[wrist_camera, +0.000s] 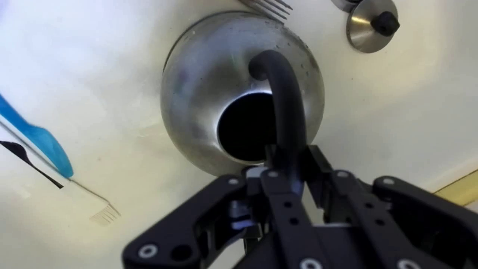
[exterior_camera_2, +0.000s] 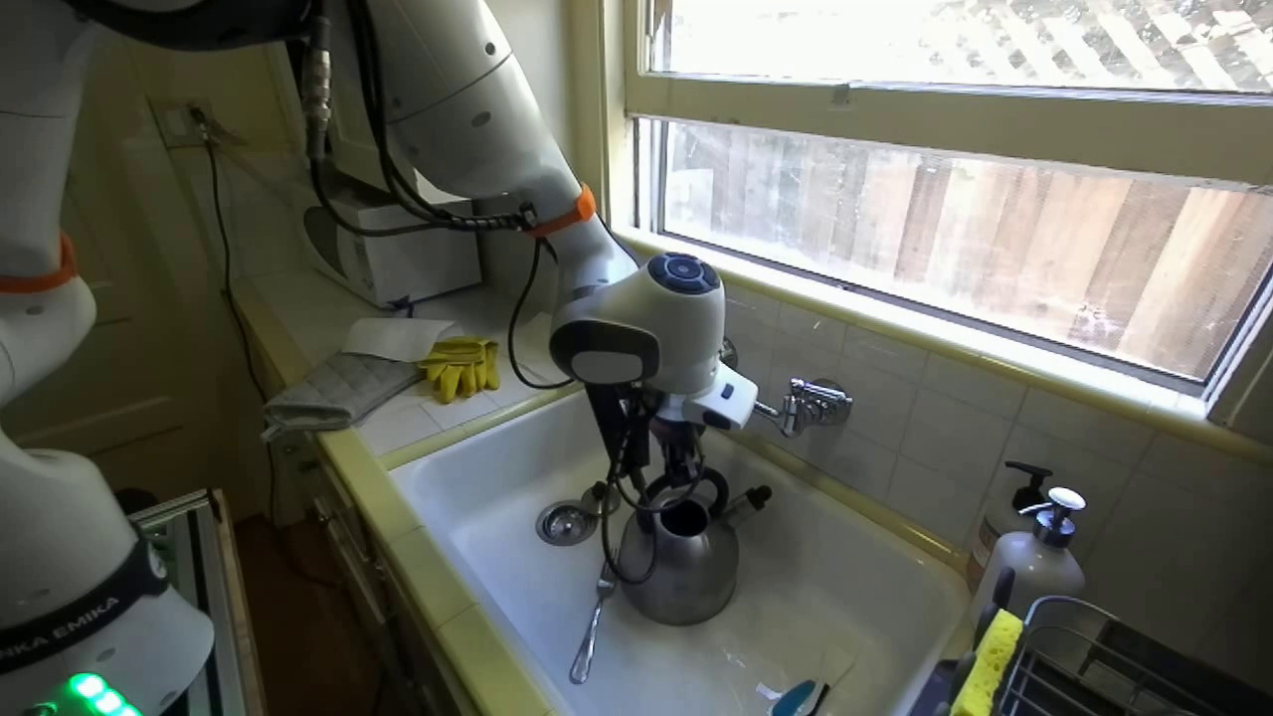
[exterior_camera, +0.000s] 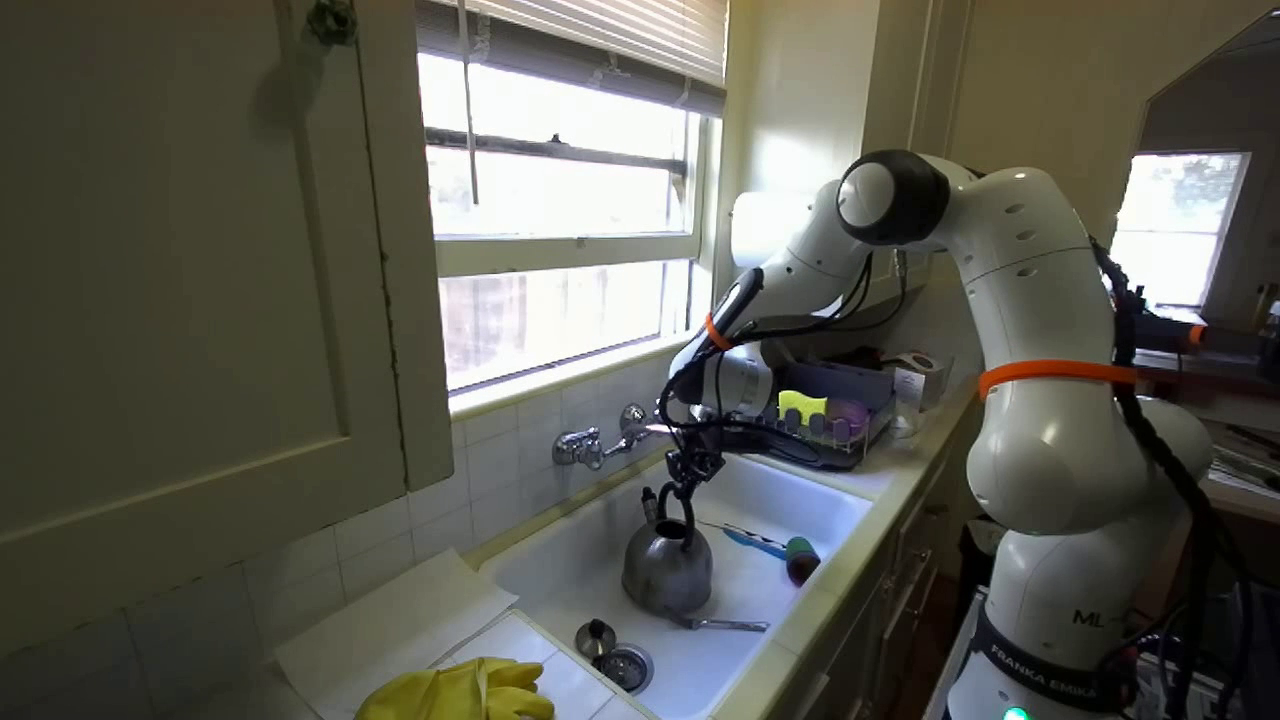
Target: Move the tea pot lid slightly to the left, place the teapot under the faucet nozzle and open the faucet then close it after the water runs a bit
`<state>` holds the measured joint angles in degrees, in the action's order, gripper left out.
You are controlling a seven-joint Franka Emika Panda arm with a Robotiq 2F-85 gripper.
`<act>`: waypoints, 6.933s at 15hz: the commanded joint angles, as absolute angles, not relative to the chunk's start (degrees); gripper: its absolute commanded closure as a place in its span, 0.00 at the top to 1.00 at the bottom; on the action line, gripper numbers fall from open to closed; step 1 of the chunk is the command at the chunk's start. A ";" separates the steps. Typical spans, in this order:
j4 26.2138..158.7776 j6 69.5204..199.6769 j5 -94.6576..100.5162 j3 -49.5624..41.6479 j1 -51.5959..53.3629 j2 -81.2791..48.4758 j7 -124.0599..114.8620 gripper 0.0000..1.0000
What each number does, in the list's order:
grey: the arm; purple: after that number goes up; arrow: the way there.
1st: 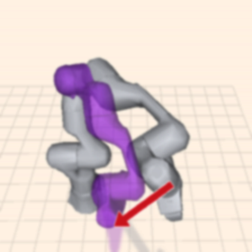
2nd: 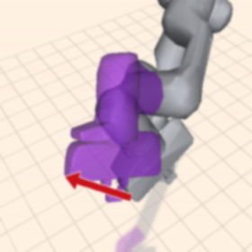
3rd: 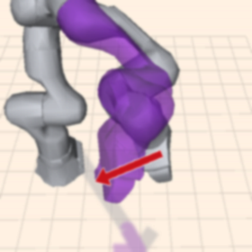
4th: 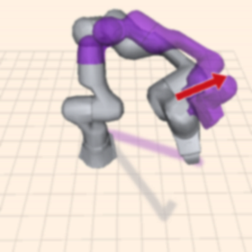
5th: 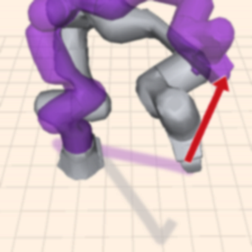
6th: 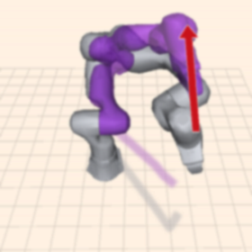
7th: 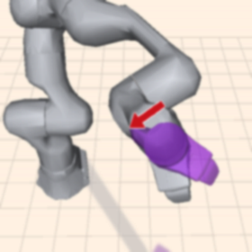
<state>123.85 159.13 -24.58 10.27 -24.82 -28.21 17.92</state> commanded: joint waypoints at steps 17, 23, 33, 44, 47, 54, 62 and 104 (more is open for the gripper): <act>126.97 167.32 -25.58 6.06 -18.51 -25.19 4.79 0.92; 130.70 166.06 -19.30 -0.21 -14.43 -22.70 0.91 1.00; 134.31 155.18 -7.76 -8.46 -10.71 -18.92 -2.00 1.00; 144.88 178.58 7.76 -17.77 -7.22 -11.29 -3.67 1.00; 146.11 185.80 2.88 -16.45 -8.67 -10.31 -3.04 1.00; 140.71 182.25 -3.16 -10.77 -11.73 -8.94 -5.56 1.00; 139.54 183.61 -3.63 -11.39 -10.74 -9.96 -4.30 1.00; 100.63 167.47 -1.38 -7.61 -15.28 -33.80 3.76 1.00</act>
<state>103.56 170.88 -1.72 -8.78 -13.89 -32.33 2.35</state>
